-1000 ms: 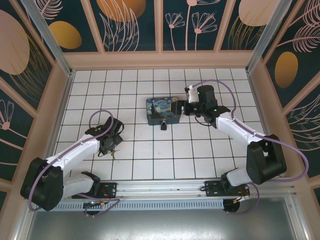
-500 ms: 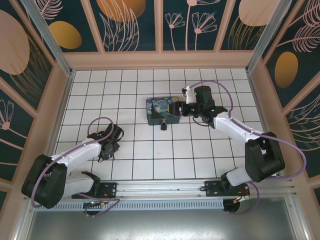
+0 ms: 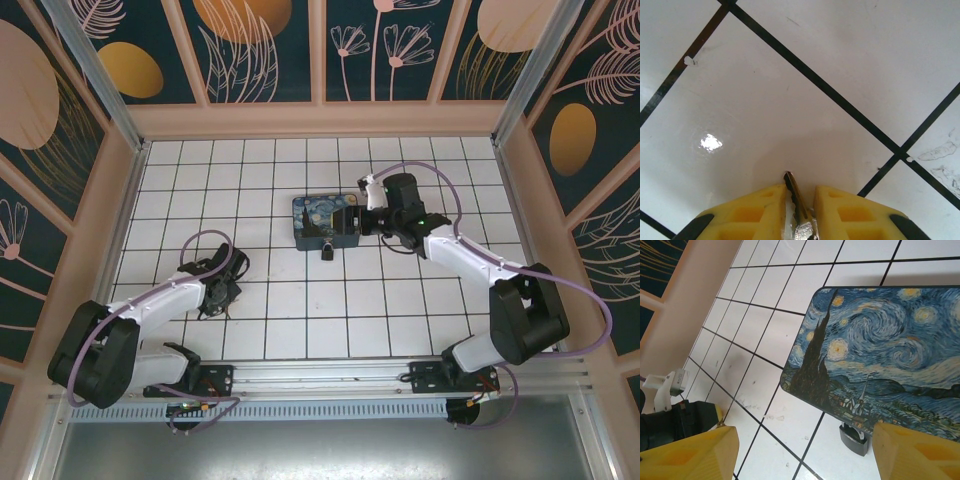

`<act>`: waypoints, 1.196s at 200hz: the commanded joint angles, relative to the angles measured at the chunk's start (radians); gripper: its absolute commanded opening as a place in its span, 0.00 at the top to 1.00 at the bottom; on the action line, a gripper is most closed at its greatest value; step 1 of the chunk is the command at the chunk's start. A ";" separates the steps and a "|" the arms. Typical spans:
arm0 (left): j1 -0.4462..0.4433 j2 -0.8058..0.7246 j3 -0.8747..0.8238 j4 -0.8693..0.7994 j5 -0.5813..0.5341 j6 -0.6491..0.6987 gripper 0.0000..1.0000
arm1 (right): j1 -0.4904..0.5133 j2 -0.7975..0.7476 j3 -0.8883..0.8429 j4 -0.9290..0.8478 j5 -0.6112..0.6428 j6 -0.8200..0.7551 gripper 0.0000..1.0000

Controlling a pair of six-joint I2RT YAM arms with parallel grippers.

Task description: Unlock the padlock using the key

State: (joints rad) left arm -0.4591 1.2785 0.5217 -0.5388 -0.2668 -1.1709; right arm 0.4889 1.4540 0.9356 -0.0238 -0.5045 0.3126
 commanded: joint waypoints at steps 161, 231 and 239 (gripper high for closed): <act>0.007 -0.064 0.115 0.218 0.210 0.175 1.00 | 0.200 0.084 0.013 0.201 -0.048 0.052 0.30; 0.007 -0.131 0.224 0.324 0.393 0.158 0.98 | 0.277 0.199 -0.056 0.586 -0.105 0.370 0.46; 0.007 -0.131 0.235 0.356 0.420 0.158 0.99 | 0.278 0.201 -0.078 0.654 -0.106 0.442 0.47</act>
State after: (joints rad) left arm -0.4515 1.1706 0.7033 -0.2905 0.0467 -1.0176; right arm 0.7650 1.6451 0.9100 0.3508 -0.5846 0.5240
